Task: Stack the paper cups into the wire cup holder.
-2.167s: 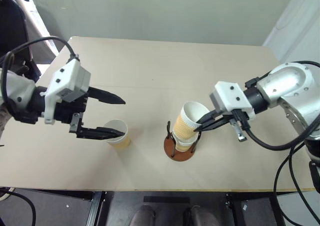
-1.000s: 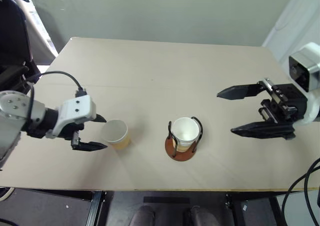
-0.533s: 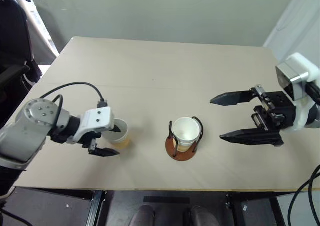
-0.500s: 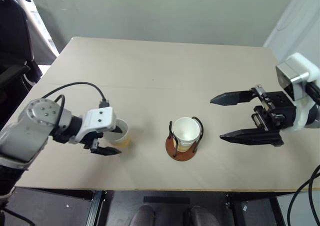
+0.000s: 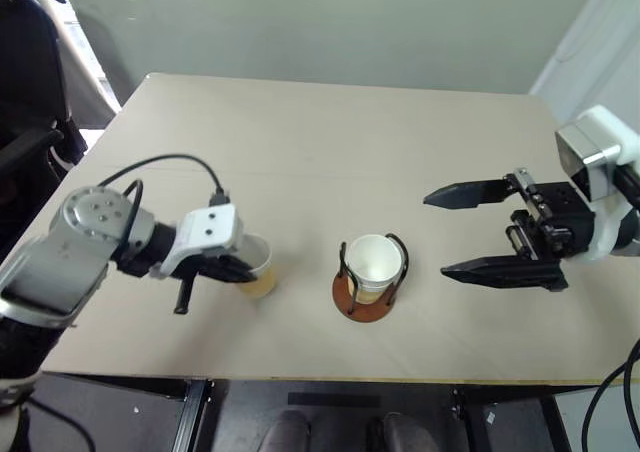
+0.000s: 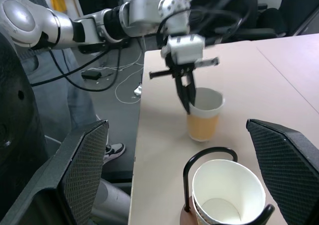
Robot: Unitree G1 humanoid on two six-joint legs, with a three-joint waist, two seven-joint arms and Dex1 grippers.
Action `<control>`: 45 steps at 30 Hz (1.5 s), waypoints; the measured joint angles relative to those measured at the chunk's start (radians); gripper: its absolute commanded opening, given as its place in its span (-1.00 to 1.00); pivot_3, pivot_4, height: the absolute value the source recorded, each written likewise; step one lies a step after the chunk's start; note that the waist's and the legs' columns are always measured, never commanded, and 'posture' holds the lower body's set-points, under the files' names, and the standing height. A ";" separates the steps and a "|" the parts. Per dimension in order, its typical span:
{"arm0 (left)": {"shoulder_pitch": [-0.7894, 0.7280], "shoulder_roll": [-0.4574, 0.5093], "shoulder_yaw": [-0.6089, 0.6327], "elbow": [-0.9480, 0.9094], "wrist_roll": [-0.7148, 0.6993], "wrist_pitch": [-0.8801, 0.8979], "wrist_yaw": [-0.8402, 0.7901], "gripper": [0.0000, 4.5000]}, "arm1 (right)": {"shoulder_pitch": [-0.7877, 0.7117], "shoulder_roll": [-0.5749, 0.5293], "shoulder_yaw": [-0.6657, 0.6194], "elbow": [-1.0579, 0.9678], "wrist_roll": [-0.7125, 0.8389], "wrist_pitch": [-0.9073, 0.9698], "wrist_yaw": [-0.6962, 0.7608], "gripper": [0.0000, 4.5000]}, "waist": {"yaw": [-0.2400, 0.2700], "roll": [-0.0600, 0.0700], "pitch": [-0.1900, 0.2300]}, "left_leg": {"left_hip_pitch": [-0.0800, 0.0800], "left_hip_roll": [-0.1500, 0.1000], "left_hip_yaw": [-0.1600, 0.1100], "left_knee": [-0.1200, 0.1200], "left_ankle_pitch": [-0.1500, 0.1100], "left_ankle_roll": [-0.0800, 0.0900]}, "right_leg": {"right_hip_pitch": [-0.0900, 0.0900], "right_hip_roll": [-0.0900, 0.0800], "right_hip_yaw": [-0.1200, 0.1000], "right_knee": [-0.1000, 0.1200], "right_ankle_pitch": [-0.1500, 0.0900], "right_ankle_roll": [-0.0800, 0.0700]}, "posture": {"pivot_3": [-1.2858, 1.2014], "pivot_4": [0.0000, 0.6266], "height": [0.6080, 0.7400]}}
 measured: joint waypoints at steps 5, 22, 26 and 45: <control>-0.323 -0.197 0.013 0.090 -0.119 0.022 -0.038 -0.97 | -0.019 -0.004 -0.005 0.016 0.017 -0.005 -0.006 1.00 | 0.006 0.000 0.000 | -0.003 -0.001 0.001 0.005 0.000 0.000 | 0.001 0.000 -0.001 0.002 0.001 0.002 | 0.03 -0.52 1.00; -0.424 -0.425 -0.139 0.147 -0.117 -0.102 -0.155 -0.97 | 0.016 -0.049 -0.035 -0.013 0.085 -0.005 -0.081 1.00 | 0.008 0.000 0.000 | -0.008 0.000 0.002 0.017 -0.002 0.005 | 0.003 0.000 0.000 -0.001 0.006 0.011 | 0.03 -0.52 1.00; -0.413 -0.423 -0.162 0.138 -0.093 -0.124 -0.165 -0.97 | 0.029 -0.053 -0.043 -0.018 0.090 -0.006 -0.093 1.00 | 0.010 0.000 0.000 | -0.008 -0.001 0.002 0.017 -0.002 0.005 | 0.004 0.000 0.000 -0.001 0.006 0.011 | 0.03 -0.52 1.00; -0.372 -0.443 -0.235 0.106 0.029 -0.166 -0.138 -0.46 | 0.029 -0.054 -0.043 -0.039 0.097 -0.016 -0.108 1.00 | 0.013 0.000 0.000 | -0.008 -0.001 0.002 0.017 -0.003 0.005 | 0.004 0.000 0.000 -0.001 0.006 0.011 | 0.03 -0.52 1.00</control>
